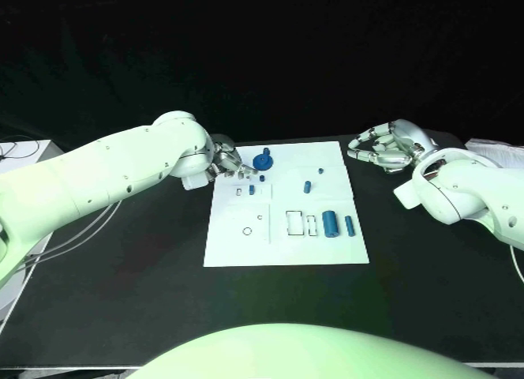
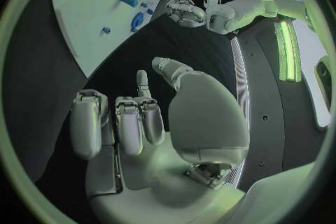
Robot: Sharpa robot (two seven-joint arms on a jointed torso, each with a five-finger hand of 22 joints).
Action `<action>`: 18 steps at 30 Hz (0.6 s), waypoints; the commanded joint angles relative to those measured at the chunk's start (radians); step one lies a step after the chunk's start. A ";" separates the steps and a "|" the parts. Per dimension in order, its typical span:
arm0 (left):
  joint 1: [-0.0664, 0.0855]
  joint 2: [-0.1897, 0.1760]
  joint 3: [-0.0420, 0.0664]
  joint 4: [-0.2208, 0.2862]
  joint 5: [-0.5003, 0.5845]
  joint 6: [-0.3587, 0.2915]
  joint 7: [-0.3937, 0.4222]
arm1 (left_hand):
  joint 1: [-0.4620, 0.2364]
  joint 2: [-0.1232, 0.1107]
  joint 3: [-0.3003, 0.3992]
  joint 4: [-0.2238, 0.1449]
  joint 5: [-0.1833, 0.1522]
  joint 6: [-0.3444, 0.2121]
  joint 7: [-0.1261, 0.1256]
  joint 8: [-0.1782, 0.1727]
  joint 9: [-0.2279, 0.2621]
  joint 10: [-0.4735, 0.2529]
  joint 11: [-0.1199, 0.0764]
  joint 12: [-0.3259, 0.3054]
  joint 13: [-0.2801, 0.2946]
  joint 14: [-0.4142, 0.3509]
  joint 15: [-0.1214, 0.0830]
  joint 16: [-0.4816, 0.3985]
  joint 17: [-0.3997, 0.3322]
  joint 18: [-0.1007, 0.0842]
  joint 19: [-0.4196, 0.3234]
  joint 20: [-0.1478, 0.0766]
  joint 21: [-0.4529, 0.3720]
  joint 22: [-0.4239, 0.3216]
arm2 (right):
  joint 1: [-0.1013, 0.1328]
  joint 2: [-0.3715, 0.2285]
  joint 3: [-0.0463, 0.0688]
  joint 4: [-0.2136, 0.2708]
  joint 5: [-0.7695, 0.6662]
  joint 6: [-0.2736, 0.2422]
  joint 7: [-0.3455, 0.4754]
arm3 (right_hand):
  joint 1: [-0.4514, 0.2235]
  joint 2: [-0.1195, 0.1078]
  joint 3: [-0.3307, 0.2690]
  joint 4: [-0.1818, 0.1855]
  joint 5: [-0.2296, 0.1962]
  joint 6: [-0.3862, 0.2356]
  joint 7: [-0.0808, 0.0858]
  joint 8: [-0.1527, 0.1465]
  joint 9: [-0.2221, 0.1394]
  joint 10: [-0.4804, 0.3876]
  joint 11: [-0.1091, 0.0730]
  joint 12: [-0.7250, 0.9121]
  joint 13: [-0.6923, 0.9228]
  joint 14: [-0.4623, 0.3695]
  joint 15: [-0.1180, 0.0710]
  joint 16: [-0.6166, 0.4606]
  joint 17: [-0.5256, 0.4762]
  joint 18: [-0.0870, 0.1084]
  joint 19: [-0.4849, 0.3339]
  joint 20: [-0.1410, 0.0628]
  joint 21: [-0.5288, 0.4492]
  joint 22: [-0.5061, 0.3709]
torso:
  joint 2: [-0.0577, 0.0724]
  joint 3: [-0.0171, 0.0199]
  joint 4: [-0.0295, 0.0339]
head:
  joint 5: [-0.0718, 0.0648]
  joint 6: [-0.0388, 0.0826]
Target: Assemble the parts on the task board
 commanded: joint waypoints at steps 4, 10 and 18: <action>0.001 -0.001 0.019 -0.026 0.022 0.003 0.014 | 0.080 0.019 0.076 0.000 0.000 -0.009 0.014 -0.062 -0.060 -0.036 0.013 -0.025 -0.036 0.065 0.015 -0.016 0.161 0.022 -0.013 0.009 -0.019 -0.022 | 0.000 0.000 0.001 -0.001 -0.007 0.004 0.004 | 0.001 -0.005 0.001 0.003 0.004 -0.007 0.001 -0.004 0.001 0.101 0.006 0.002 0.261 0.106 0.005 0.004 0.263 0.003 0.014 0.008 -0.004 0.001 | 0.003 -0.0002 -0.0028 | 0.006 0.000; 0.009 0.023 0.030 -0.104 0.027 -0.019 0.024 | 0.066 -0.005 0.100 0.004 -0.001 -0.016 0.027 -0.093 -0.096 -0.054 0.024 -0.034 -0.052 0.064 0.024 -0.017 0.158 0.024 -0.016 0.017 -0.026 -0.030 | 0.000 0.001 0.001 0.001 -0.007 0.000 0.009 | 0.001 -0.003 0.001 0.004 0.004 -0.006 0.001 -0.006 0.002 0.101 0.006 0.001 0.260 0.106 0.005 0.004 0.263 0.004 0.013 0.008 -0.006 0.000 | 0.005 0.0012 -0.0067 | 0.012 0.000; 0.028 0.062 0.034 -0.218 0.026 -0.028 0.037 | 0.046 -0.022 0.108 0.002 -0.002 -0.052 0.042 -0.129 -0.133 -0.066 0.037 -0.036 -0.063 0.064 0.034 -0.014 0.159 0.023 -0.015 0.024 -0.025 -0.028 | 0.000 0.001 0.001 0.008 -0.007 -0.007 0.018 | 0.002 -0.003 0.001 0.004 0.005 -0.006 0.001 -0.006 0.002 0.101 0.006 0.001 0.260 0.106 0.005 0.004 0.263 0.003 0.013 0.008 -0.005 0.002 | 0.012 0.0022 -0.0098 | 0.019 0.013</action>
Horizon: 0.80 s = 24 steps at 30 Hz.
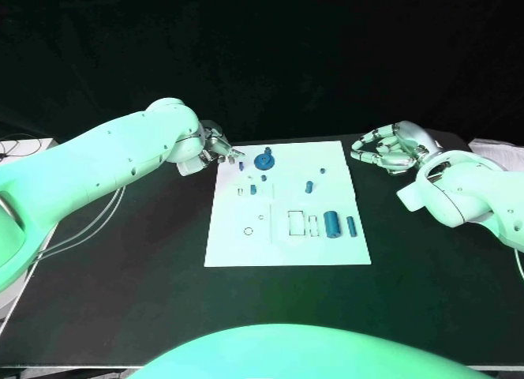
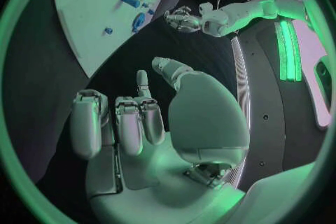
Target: Assemble the parts on the task board
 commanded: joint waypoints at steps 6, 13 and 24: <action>0.013 0.034 0.001 -0.077 0.001 -0.006 0.027 | 0.014 -0.006 0.025 -0.003 -0.002 0.014 -0.002 0.008 -0.014 0.003 0.000 0.011 0.008 0.066 0.007 0.008 0.167 0.006 0.004 0.012 0.002 0.010 | 0.002 0.000 0.002 0.008 -0.007 -0.006 0.019 | 0.003 -0.002 0.002 0.003 0.005 -0.007 0.001 -0.007 0.001 0.101 0.006 0.001 0.260 0.106 0.005 0.004 0.263 0.004 0.013 0.008 -0.005 0.000 | 0.010 0.0002 -0.0018 | 0.002 0.022; 0.015 0.062 0.000 -0.125 -0.003 0.000 0.029 | 0.000 -0.014 0.020 0.001 -0.005 0.016 -0.002 0.013 -0.018 0.003 0.000 0.012 0.007 0.066 0.007 0.009 0.167 0.006 0.004 0.011 0.003 0.010 | 0.004 0.000 0.003 0.011 -0.007 -0.006 0.020 | 0.003 -0.002 0.002 0.003 0.005 -0.007 0.001 -0.007 0.001 0.101 0.006 0.001 0.260 0.106 0.005 0.004 0.263 0.004 0.013 0.008 -0.005 0.000 | 0.010 -0.0002 -0.0023 | 0.004 0.029; 0.015 0.118 -0.015 -0.216 -0.022 0.038 0.036 | -0.021 -0.021 0.009 0.001 -0.007 0.016 -0.003 0.018 -0.023 0.007 0.000 0.018 0.012 0.067 0.007 0.013 0.171 0.005 0.007 0.011 0.006 0.016 | 0.011 0.000 0.005 0.019 -0.008 -0.007 0.021 | 0.005 -0.001 0.003 0.003 0.006 -0.007 0.001 -0.008 0.001 0.101 0.006 0.001 0.260 0.106 0.005 0.004 0.263 0.004 0.013 0.009 -0.005 0.000 | 0.024 -0.0010 -0.0134 | 0.013 0.038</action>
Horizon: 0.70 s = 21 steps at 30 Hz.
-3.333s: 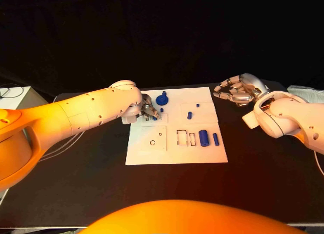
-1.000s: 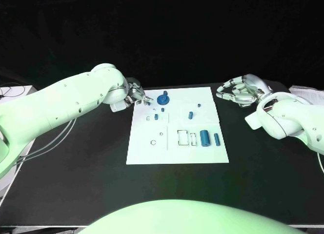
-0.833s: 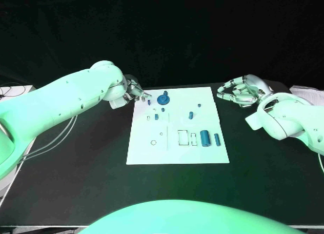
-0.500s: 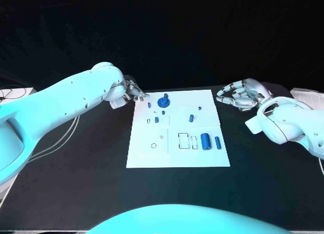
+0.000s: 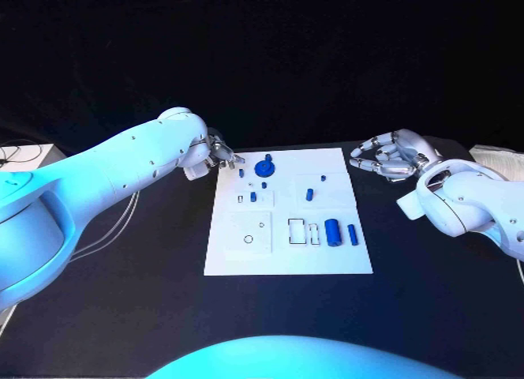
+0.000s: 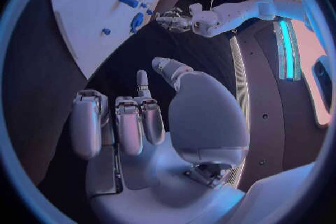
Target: Assemble the parts on the task board
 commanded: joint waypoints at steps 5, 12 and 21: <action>0.003 0.014 -0.005 -0.024 -0.028 0.047 0.020 | -0.028 -0.008 -0.022 0.000 -0.007 0.007 -0.002 0.008 -0.005 0.009 -0.002 0.011 0.004 0.069 0.006 0.008 0.174 0.005 0.006 0.001 0.009 0.006 | 0.008 -0.004 0.003 0.006 -0.009 -0.007 0.012 | 0.005 -0.001 0.003 0.003 0.006 -0.007 0.001 -0.005 0.002 0.101 0.006 0.002 0.261 0.106 0.005 0.004 0.263 0.004 0.013 0.009 -0.005 0.001 | 0.017 -0.0003 -0.0103 | 0.006 0.010; 0.008 0.015 -0.007 -0.029 -0.041 0.051 0.022 | -0.051 -0.017 -0.045 0.000 -0.007 0.011 -0.006 0.021 -0.008 0.015 -0.004 0.019 0.012 0.071 0.004 0.015 0.179 0.003 0.010 0.000 0.015 0.013 | 0.013 -0.010 0.004 0.011 -0.010 -0.009 0.011 | 0.005 -0.001 0.003 0.003 0.006 -0.007 0.001 -0.005 0.002 0.101 0.006 0.002 0.261 0.106 0.005 0.004 0.263 0.004 0.013 0.009 -0.005 0.001 | 0.025 0.0003 -0.0122 | 0.010 0.016; 0.011 0.015 -0.007 -0.024 -0.032 0.059 0.023 | -0.061 -0.019 -0.056 0.001 -0.007 0.011 -0.007 0.026 -0.009 0.016 -0.005 0.021 0.013 0.071 0.003 0.016 0.180 0.003 0.011 0.000 0.017 0.015 | 0.016 -0.012 0.006 0.011 -0.010 -0.009 0.011 | 0.005 -0.001 0.003 0.003 0.006 -0.007 0.001 -0.005 0.002 0.101 0.006 0.002 0.261 0.106 0.005 0.004 0.263 0.004 0.013 0.009 -0.005 0.001 | 0.024 -0.0006 -0.0133 | 0.009 0.013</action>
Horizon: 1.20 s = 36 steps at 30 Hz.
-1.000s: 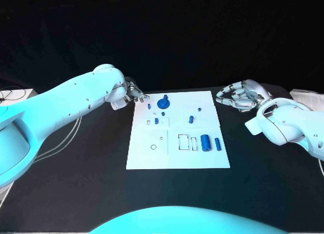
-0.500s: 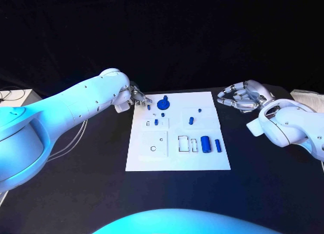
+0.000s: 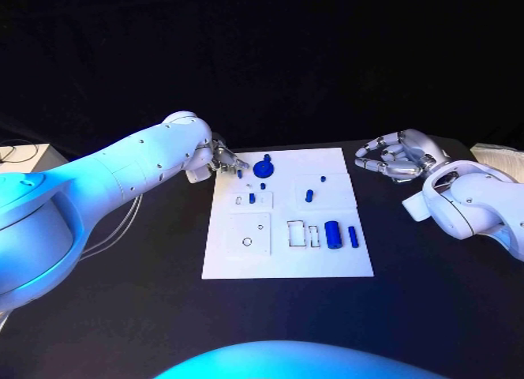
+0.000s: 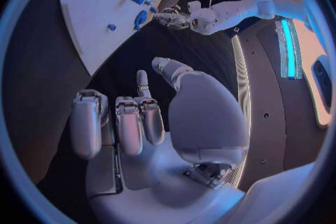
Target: Assemble the parts on the task board
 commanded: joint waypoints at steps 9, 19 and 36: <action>0.005 0.001 0.000 -0.004 -0.002 0.043 0.008 | -0.002 0.012 -0.007 -0.004 -0.002 0.007 -0.003 0.012 0.000 0.005 -0.004 0.006 0.001 0.072 0.002 0.008 0.181 0.002 0.006 0.001 0.005 0.002 | 0.002 -0.003 0.002 0.001 -0.009 -0.004 0.008 | 0.005 -0.002 0.003 0.002 0.006 -0.008 0.002 -0.005 0.001 0.102 0.007 0.002 0.262 0.106 0.005 0.004 0.263 0.003 0.013 0.009 -0.004 0.002 | 0.000 -0.0003 0.0018 | -0.001 -0.005; 0.005 0.007 -0.004 -0.013 0.002 0.052 0.010 | 0.019 0.025 -0.001 -0.007 -0.001 0.006 -0.004 0.022 0.000 0.005 -0.006 0.008 0.002 0.072 0.000 0.009 0.182 0.002 0.005 0.000 0.006 0.003 | 0.003 -0.003 0.002 0.002 -0.010 -0.004 0.008 | 0.005 -0.002 0.003 0.002 0.006 -0.008 0.002 -0.005 0.001 0.102 0.007 0.002 0.262 0.106 0.005 0.004 0.263 0.003 0.013 0.009 -0.004 0.002 | 0.002 -0.0009 -0.0002 | 0.001 -0.009; 0.005 0.010 -0.012 -0.019 0.016 0.044 0.014 | 0.036 0.039 0.009 -0.006 -0.001 0.005 -0.005 0.030 -0.001 0.006 -0.007 0.010 0.004 0.072 0.000 0.011 0.183 0.002 0.006 0.000 0.008 0.007 | 0.004 -0.002 0.002 0.003 -0.011 -0.005 0.007 | 0.006 -0.002 0.004 0.002 0.007 -0.007 0.002 -0.006 0.002 0.102 0.007 0.002 0.262 0.106 0.005 0.004 0.263 0.003 0.014 0.009 -0.003 0.004 | 0.001 0.0003 0.0007 | -0.001 -0.016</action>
